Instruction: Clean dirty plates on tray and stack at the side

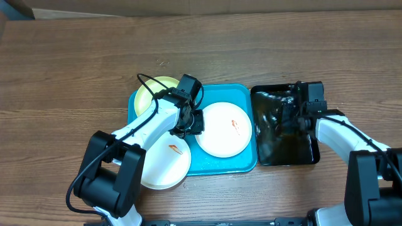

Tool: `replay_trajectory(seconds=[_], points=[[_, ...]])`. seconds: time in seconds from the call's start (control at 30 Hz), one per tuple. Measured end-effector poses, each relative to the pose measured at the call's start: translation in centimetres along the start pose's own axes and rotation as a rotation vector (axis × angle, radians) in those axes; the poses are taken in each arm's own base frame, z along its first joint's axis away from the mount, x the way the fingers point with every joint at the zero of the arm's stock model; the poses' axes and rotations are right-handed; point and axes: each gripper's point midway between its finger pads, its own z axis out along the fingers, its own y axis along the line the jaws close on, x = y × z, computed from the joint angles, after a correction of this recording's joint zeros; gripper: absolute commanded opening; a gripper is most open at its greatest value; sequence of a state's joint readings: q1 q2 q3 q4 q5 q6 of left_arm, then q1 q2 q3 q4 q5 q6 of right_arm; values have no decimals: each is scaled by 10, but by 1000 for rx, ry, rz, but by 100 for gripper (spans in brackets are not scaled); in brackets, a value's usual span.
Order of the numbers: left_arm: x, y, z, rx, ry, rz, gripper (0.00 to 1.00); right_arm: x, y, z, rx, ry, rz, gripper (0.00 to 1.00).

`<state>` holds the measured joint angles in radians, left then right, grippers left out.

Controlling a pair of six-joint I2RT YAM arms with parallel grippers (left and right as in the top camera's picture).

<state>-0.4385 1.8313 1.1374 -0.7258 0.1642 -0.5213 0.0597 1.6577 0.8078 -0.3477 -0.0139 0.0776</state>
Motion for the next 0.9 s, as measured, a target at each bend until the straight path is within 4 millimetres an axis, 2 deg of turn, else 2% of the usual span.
replay_trajectory(seconds=[0.1, 0.2, 0.27, 0.33, 0.4, 0.47, 0.53, 0.6, 0.63, 0.67, 0.73, 0.8, 0.87, 0.9], points=[[0, 0, 0, 1, -2, 0, 32, 5, 2, -8, -9, 28, 1, 16], [0, 0, 0, 1, -2, 0, 29, 8, 3, -18, -14, 41, -1, 27], [0, 0, 0, 1, -2, 0, 28, 13, 3, -20, -15, 64, -1, 39], [0, 0, 0, 1, -2, 0, 27, 20, 2, -21, -11, 95, 1, 59], [-1, 0, 0, 0, -2, 0, 27, 26, 2, -22, -10, 118, 3, 71], [-1, 0, 0, 0, -2, 0, 27, 29, 1, -22, -9, 133, 2, 73], [-1, 0, 0, -2, -3, 0, 26, 33, 1, -22, -10, 147, 8, 70], [-1, 0, 0, -2, -3, 0, 24, 33, 1, -22, -10, 146, 9, 52], [-1, 0, 0, -2, -3, 0, 22, 33, 1, -22, -9, 146, 11, 18], [-1, 0, 0, -2, -4, 0, 21, 35, 1, -22, -9, 154, 6, 4], [-1, 0, 0, -2, -4, 0, 21, 36, 1, -22, -8, 158, 7, 6], [-1, 0, 0, -2, -4, 0, 22, 37, 1, -22, -7, 161, 9, 57], [-1, 0, 0, -2, -4, 0, 23, 37, 1, -22, -7, 161, 12, 68], [-1, 0, 0, -2, -4, 0, 23, 37, 1, -22, -7, 160, 12, 68]])
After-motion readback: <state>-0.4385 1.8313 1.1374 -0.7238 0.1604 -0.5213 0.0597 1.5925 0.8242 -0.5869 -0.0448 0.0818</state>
